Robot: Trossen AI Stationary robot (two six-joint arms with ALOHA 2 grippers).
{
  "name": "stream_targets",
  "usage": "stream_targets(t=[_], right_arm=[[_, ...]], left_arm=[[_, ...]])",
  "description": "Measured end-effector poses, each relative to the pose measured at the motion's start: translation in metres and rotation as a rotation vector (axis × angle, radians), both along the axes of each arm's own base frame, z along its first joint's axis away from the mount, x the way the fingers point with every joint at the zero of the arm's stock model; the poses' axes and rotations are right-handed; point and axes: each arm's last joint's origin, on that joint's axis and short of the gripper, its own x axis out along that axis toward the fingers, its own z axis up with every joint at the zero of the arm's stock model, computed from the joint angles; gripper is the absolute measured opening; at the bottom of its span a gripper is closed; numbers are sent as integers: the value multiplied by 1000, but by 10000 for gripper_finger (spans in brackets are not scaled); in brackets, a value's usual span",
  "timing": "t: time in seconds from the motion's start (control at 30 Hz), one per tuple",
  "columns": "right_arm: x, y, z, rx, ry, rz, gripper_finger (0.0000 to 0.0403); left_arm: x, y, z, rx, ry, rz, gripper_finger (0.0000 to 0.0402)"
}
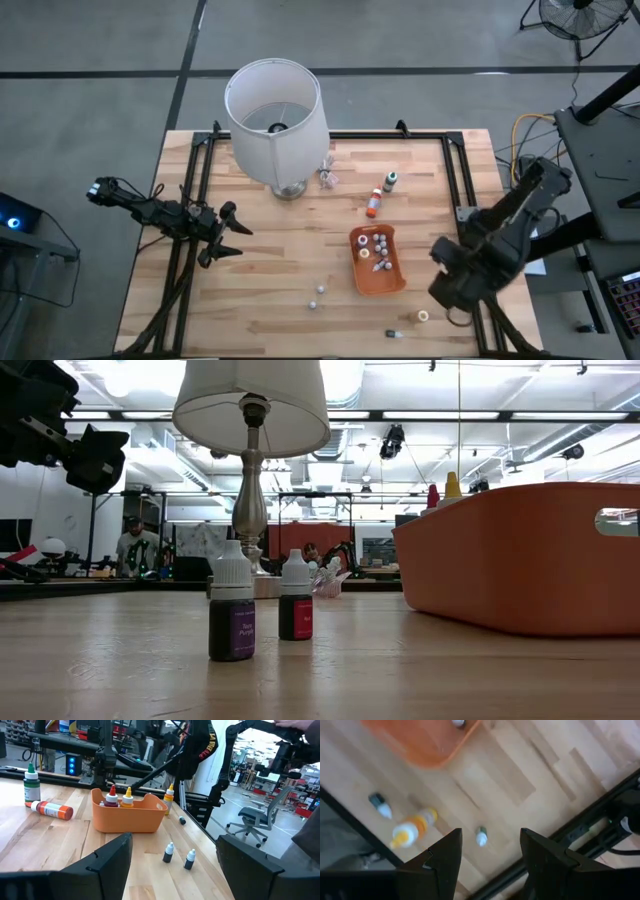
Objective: Pick & Place food coloring
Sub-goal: Put the small food coloring bottle into the orange bin
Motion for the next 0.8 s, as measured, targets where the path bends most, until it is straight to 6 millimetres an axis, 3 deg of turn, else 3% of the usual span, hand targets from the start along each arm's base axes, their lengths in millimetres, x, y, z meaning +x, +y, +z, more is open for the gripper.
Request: stream_targets(t=[0.33,0.8], right_arm=[[-35,34,-10,38,-25,201,192],[-41,41,-88,59,-44,412,192]], left_arm=[[0,0,0,0,0,0,259],[0,0,0,0,0,1,259]])
